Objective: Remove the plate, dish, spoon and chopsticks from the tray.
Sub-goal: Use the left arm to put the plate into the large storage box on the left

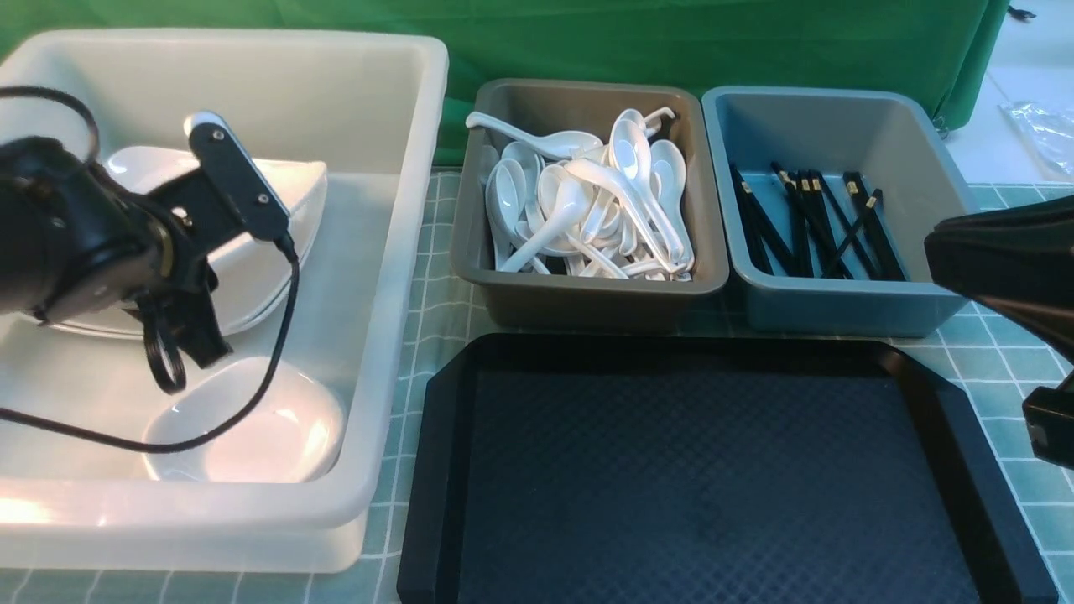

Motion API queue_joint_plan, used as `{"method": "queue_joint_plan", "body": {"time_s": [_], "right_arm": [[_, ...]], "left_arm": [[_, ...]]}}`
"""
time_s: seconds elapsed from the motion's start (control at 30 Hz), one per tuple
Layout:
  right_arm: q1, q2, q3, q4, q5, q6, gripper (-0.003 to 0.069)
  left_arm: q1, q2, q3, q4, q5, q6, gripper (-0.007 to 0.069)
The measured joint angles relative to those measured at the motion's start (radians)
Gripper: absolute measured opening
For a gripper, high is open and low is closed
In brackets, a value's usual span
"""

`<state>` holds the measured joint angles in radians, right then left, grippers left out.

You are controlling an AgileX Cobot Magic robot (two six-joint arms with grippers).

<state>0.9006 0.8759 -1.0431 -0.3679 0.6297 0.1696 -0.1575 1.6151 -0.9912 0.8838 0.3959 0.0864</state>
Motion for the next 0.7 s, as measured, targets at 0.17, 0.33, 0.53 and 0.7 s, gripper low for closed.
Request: {"method": "queue_joint_plan", "body": {"time_s": [0.17,0.33,0.53,0.7], "right_arm": [[0.0,0.0,0.0,0.011,0.036,0.0,0.002],[0.0,0.0,0.0,0.061,0.07,-0.001,0.002],[0.0,0.0,0.001,0.129,0.103,-0.028,0.002],[0.0,0.0,0.001,0.147,0.12,-0.03,0.002]], "left_arm": [[0.0,0.033,-0.003,0.026,-0.035,-0.065,0.0066],[0.021,0.072,-0.03,0.03,-0.051,-0.133,0.0171],[0.036,0.083,-0.043,-0.018,-0.066,-0.22,0.0342],[0.012,0.067,-0.049,-0.167,-0.06,-0.207,0.0461]]}}
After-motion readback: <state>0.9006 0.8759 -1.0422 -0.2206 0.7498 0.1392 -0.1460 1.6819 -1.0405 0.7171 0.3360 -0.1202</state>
